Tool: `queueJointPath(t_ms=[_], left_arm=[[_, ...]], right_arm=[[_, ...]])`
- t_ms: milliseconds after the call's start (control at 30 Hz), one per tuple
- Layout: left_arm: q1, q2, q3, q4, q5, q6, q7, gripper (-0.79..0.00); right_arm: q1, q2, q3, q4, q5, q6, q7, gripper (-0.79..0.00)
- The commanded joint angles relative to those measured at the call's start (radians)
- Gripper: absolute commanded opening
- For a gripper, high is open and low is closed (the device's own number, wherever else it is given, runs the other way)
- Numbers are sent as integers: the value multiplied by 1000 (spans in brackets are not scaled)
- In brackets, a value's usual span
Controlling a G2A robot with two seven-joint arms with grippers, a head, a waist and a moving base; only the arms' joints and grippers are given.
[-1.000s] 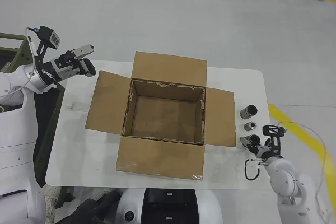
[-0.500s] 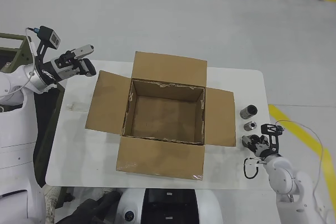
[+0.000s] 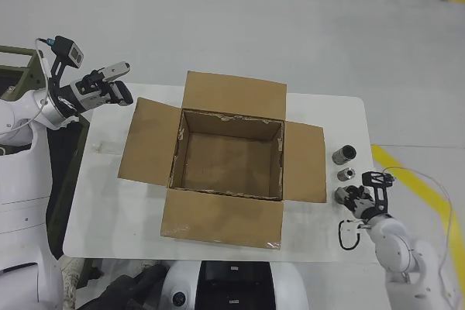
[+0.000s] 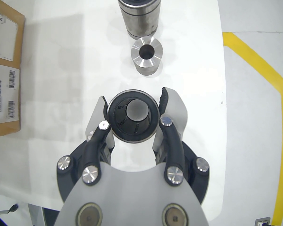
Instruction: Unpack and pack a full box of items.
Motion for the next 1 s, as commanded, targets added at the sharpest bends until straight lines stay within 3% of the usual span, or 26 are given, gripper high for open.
queueJointPath(t_ms=[0, 633, 967], left_arm=[[0, 0, 0, 0, 0, 0, 0, 0], [0, 0, 0, 0, 0, 0, 0, 0], [0, 0, 0, 0, 0, 0, 0, 0]], right_arm=[[-18, 1, 13, -28, 10, -6, 0, -785], [-205, 3, 114, -352, 59, -38, -81, -785], [-195, 3, 71, -473, 69, -71, -107, -785]])
